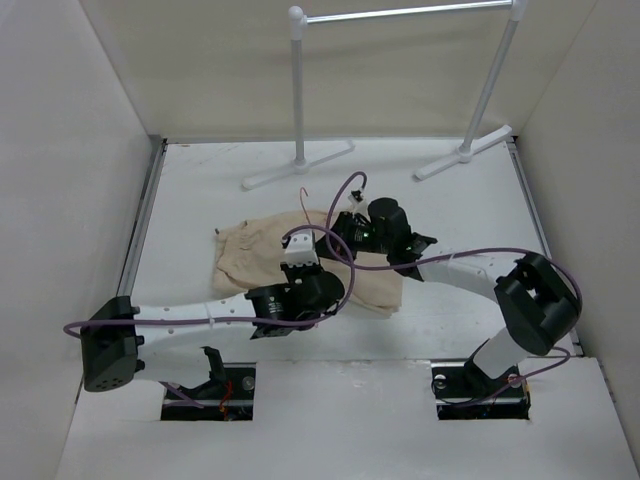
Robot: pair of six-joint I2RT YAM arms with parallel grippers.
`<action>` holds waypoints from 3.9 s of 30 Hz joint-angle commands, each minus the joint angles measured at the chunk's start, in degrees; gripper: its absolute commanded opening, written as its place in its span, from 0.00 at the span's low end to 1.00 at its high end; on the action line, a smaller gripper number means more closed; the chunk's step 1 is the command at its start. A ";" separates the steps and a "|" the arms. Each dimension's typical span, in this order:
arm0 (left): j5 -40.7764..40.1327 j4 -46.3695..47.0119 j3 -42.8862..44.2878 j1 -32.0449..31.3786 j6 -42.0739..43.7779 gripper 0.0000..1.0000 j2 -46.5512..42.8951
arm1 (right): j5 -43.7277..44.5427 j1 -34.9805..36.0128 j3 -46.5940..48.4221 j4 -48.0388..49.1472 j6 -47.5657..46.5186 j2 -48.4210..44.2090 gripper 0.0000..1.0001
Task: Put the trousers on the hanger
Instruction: Place the trousers on the hanger, then place the hanger at the clothesline.
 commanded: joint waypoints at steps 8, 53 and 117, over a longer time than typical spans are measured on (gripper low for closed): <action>5.43 -0.32 -4.52 -0.49 -2.66 0.37 -12.71 | 1.19 0.73 0.59 3.58 0.26 -0.72 0.06; 23.02 -11.58 26.94 22.36 4.73 0.00 11.08 | 5.05 4.68 -7.57 -7.31 -5.98 -8.62 0.62; 36.28 1.69 52.78 27.36 16.86 0.68 -3.77 | 12.53 -4.27 22.73 -11.89 -15.04 -21.64 0.00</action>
